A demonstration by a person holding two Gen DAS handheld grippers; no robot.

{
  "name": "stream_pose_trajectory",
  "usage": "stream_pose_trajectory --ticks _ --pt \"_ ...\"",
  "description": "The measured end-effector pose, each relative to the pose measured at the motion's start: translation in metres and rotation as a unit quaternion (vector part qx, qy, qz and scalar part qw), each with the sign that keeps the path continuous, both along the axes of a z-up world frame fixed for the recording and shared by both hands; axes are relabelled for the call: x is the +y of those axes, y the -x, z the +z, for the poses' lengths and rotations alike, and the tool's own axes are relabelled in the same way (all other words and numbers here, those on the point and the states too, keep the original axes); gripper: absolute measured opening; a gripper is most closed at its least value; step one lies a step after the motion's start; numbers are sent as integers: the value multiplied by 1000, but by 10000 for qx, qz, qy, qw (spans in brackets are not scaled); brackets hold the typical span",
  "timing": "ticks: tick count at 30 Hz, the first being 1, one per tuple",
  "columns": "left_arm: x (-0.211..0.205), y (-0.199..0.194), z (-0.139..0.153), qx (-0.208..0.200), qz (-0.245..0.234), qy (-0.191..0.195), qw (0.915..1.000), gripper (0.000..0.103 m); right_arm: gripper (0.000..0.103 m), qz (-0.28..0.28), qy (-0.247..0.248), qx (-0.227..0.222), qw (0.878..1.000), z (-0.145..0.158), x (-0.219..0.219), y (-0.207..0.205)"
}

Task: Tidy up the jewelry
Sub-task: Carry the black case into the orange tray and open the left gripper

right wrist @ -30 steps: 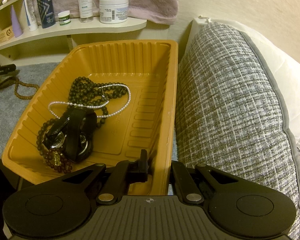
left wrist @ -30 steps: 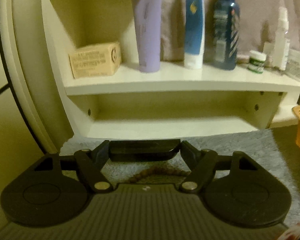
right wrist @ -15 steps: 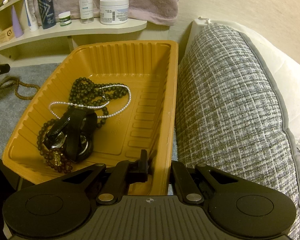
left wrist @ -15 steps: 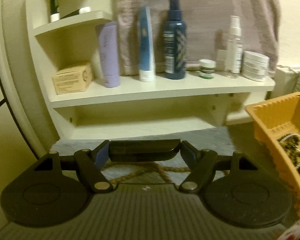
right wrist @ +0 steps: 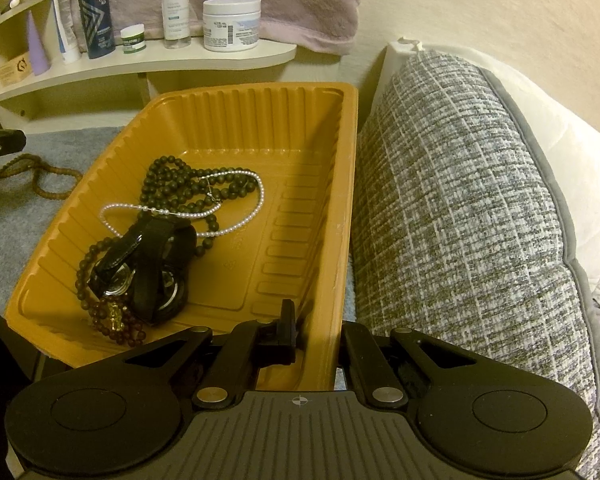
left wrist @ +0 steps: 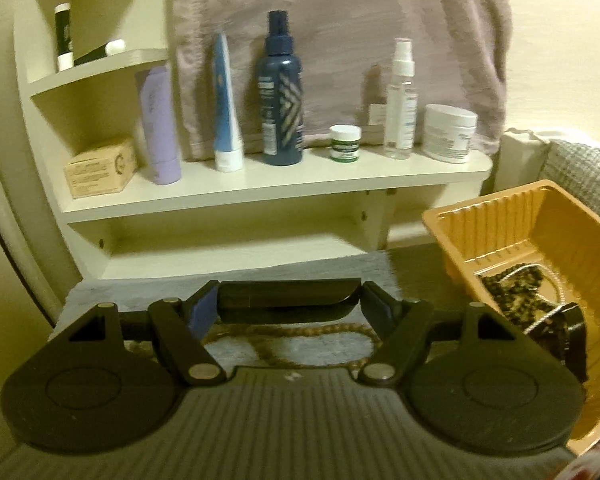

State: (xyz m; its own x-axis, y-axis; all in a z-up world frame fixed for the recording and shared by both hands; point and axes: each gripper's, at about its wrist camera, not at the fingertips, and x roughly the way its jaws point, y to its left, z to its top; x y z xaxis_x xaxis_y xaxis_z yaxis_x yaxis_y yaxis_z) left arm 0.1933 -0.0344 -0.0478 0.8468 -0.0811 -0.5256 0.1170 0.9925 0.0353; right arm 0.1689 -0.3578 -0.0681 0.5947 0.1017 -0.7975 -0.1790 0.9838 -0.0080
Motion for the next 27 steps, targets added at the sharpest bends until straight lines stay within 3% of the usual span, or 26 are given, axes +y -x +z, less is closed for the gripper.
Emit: stream_pose_trajectory --ticks 7,17,27 --pt "-31 12 13 -46 -716 138 9973 73 4 -6 -6 -3 10000 0 0 0" --pt "-92 32 20 12 -2161 194 9762 73 4 -10 -19 -7 10000 1 1 0" --pt "-119 48 6 241 -2619 147 9647 73 4 -25 -47 -9 10000 1 0 1"
